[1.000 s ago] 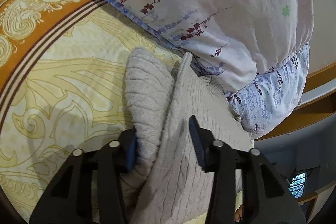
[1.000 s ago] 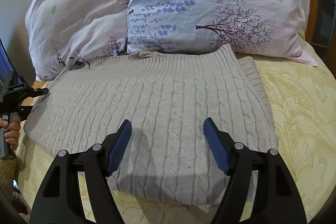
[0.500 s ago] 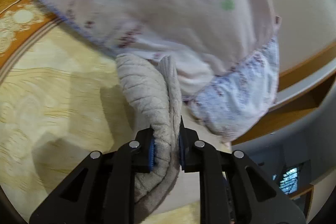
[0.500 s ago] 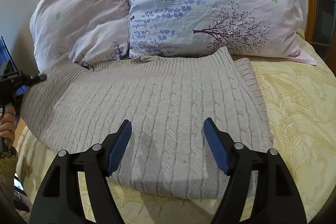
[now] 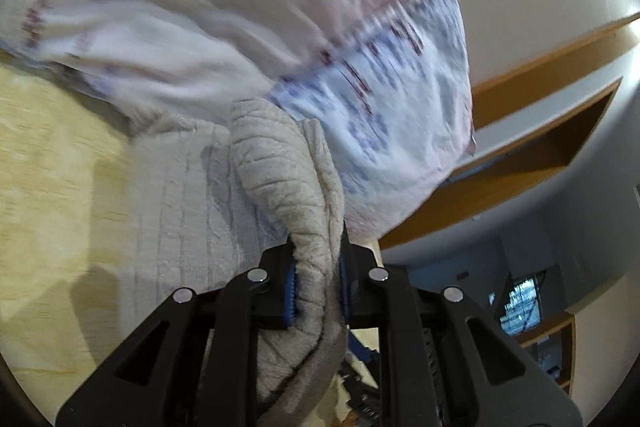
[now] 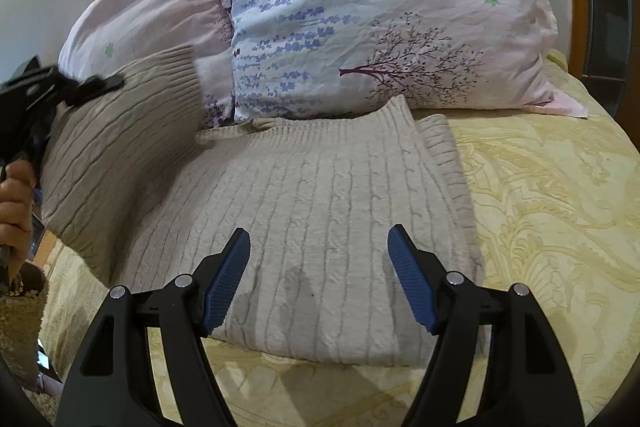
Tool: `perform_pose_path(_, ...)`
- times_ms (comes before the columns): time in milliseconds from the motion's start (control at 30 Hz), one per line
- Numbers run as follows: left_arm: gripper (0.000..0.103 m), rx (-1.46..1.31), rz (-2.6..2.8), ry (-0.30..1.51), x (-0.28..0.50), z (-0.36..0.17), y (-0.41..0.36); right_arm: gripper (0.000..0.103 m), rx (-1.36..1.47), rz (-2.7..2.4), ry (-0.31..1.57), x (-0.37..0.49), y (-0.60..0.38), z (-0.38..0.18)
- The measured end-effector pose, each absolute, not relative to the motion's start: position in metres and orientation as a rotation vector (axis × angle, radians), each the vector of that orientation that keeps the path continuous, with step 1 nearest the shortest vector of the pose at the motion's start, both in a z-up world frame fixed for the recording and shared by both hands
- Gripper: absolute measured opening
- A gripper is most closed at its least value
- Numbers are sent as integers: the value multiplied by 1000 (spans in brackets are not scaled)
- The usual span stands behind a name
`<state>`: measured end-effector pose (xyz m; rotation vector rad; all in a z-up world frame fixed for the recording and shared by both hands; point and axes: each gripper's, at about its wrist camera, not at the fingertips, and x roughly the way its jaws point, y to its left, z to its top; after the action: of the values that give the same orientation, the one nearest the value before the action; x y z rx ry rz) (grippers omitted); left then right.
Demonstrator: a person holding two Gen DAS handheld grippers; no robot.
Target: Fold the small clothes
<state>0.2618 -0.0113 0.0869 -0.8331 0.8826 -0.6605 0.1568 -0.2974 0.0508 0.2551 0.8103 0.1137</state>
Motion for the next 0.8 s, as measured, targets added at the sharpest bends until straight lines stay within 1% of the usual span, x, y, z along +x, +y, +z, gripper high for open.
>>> perform_pose_path(167,15,-804,-701,948,267,69,-72,73,261,110,804,153,-306,51)
perform_pose_path(267,16,-747,-703,1043,271,43,-115,73,269,105,811,151,-311,49)
perform_pose_path(367,20,-717,-720,1110,271,24,-140,73,288,93,813,146,-322,49)
perform_pose_path(433,29,-711,-781,1099,268,28,-144,73,301,87,807,144,-329,52)
perform_pose_path(467,30,-718,-830,1091,266,34,-143,73,313,89,802,143,-334,54)
perform_pose_path(500,35,-727,-864,1086,264,39,-140,73,332,90,795,142,-340,57)
perform_pose_path(533,43,-729,-886,1075,261,44,-134,73,361,93,789,142,-347,59)
perform_pose_path(633,60,-651,-844,997,249,65,-104,73,480,141,790,147,-366,62)
perform_pose_path(800,72,-491,-659,943,239,73,-65,73,738,293,856,170,-384,51)
